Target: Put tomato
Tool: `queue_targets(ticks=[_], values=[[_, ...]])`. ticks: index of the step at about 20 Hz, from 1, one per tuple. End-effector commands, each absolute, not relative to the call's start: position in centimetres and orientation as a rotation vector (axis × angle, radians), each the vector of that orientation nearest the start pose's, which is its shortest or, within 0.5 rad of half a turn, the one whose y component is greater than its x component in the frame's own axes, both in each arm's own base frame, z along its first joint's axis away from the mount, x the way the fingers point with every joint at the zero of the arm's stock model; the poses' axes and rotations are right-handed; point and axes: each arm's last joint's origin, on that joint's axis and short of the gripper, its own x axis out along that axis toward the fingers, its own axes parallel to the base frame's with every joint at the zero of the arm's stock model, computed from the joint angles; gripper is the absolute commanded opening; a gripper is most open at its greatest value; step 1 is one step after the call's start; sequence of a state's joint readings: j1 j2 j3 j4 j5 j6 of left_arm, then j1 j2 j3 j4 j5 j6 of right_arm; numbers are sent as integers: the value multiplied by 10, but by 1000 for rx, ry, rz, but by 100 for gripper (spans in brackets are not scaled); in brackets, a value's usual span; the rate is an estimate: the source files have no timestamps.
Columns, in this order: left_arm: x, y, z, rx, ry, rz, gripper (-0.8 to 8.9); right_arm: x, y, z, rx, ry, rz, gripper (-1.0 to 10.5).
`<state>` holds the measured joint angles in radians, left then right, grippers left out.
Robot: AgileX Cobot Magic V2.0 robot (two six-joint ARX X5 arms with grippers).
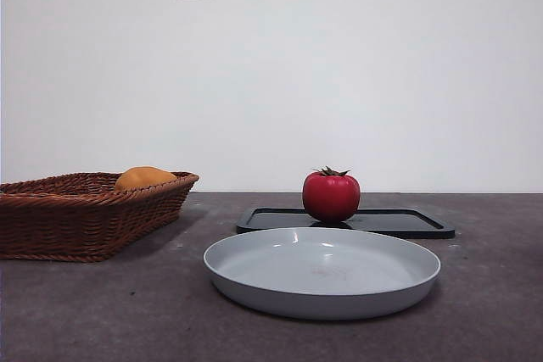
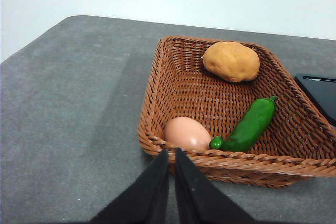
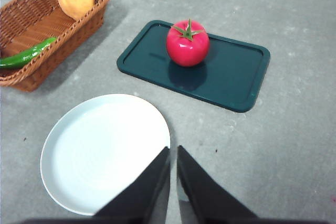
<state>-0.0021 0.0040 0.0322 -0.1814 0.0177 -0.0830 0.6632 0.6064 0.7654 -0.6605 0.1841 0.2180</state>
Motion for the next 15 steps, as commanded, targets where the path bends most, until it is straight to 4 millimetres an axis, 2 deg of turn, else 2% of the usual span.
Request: queue_targets(ticks=[1, 15], values=[[96, 0, 149, -66, 182, -9, 19, 98, 71, 309, 17, 493, 424, 14], [96, 0, 149, -66, 180, -9, 19, 99, 72, 310, 24, 480, 426, 14]])
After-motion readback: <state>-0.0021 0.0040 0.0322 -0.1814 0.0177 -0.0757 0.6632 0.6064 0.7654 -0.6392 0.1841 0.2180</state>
